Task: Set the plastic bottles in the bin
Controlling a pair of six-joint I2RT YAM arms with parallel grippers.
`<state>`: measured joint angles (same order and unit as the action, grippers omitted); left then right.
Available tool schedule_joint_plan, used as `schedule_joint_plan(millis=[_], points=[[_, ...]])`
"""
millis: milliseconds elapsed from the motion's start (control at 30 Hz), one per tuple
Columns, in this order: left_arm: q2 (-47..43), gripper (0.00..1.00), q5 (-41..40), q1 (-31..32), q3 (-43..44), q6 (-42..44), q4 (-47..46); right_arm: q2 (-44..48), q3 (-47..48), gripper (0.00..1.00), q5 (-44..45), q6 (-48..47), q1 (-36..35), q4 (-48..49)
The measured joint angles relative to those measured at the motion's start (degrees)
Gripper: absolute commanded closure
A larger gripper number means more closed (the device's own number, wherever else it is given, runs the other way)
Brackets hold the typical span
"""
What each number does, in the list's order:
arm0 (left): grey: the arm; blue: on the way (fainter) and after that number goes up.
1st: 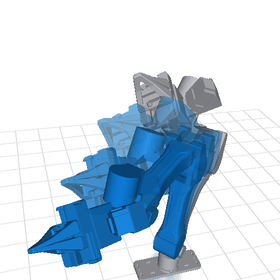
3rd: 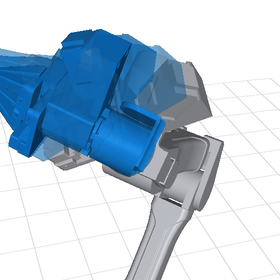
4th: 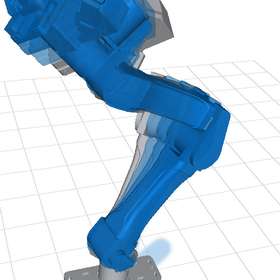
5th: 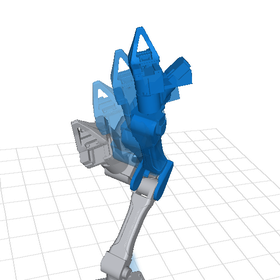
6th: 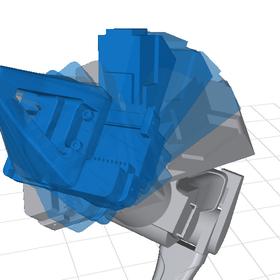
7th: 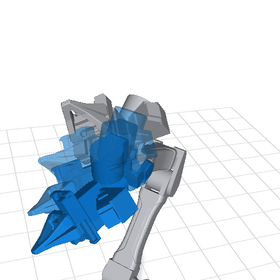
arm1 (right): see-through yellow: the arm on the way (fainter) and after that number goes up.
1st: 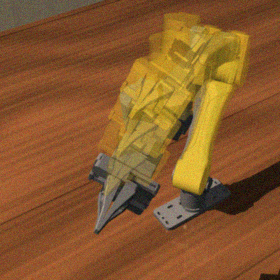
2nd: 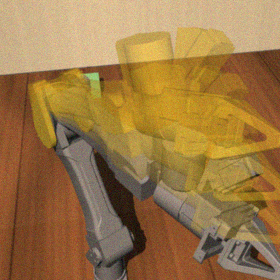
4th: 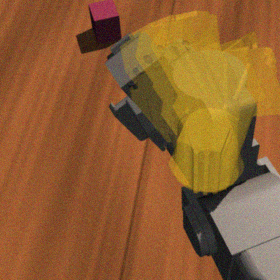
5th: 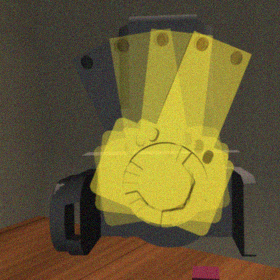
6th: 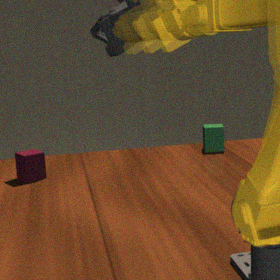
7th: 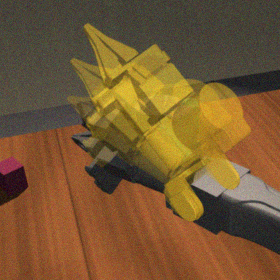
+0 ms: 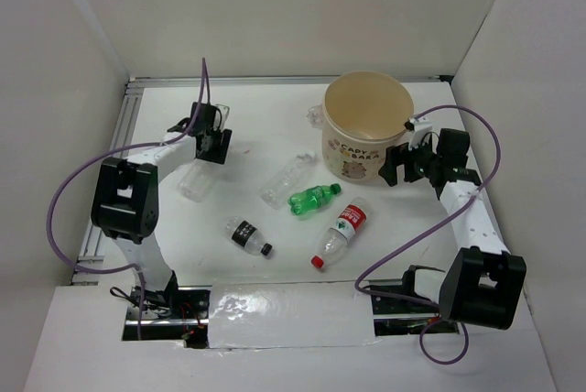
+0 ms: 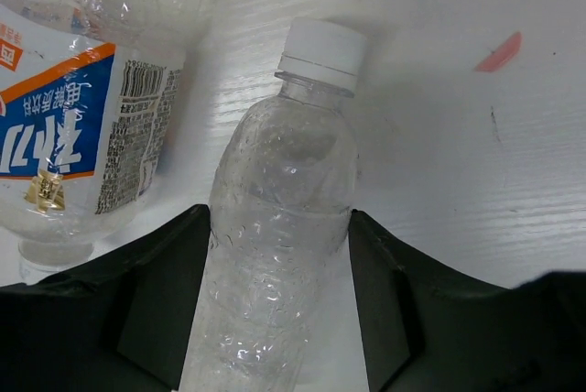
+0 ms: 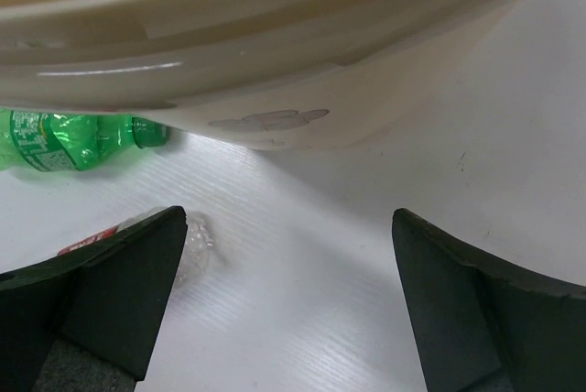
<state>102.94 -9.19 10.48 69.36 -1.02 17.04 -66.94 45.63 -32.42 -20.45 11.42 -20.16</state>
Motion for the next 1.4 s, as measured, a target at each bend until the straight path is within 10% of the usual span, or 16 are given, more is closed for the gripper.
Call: schedule_joint_plan(millis=[300, 400, 800, 1067, 1167, 1300, 1400], points=[[0.17, 0.58, -0.55, 3.74, 0.11, -0.52, -0.42, -0.48, -0.07, 0.0, -1.51, -0.24, 0.0, 0.0], [0.09, 0.99, 0.31, 8.48, 0.2, -0.61, -0.11, -0.48, -0.39, 0.0, -2.49, -0.98, 0.0, -0.31], [-4.35, 1.0, 3.28, 19.61, 18.69, -5.05, 9.31, 1.11, -0.92, 0.25, -7.48, -7.8, 0.48, -6.19], [-9.03, 1.0, 9.38, 21.77, 36.04, -10.78, 4.79, 1.62, -0.92, 0.75, -12.39, -15.1, 0.48, -11.41], [-8.35, 1.0, 14.84, 23.8, 39.76, -14.53, -1.57, 1.66, -0.92, 0.68, -15.54, -22.21, 0.46, -15.63], [-4.28, 1.0, 20.2, 26.64, 45.24, -18.75, -11.45, 1.92, -1.29, 0.24, -18.62, -34.47, -0.31, -22.29], [0.13, 1.0, 23.32, 28.48, 47.34, -21.86, -18.93, 2.71, -2.32, 0.12, -19.98, -43.3, -1.31, -26.53]])
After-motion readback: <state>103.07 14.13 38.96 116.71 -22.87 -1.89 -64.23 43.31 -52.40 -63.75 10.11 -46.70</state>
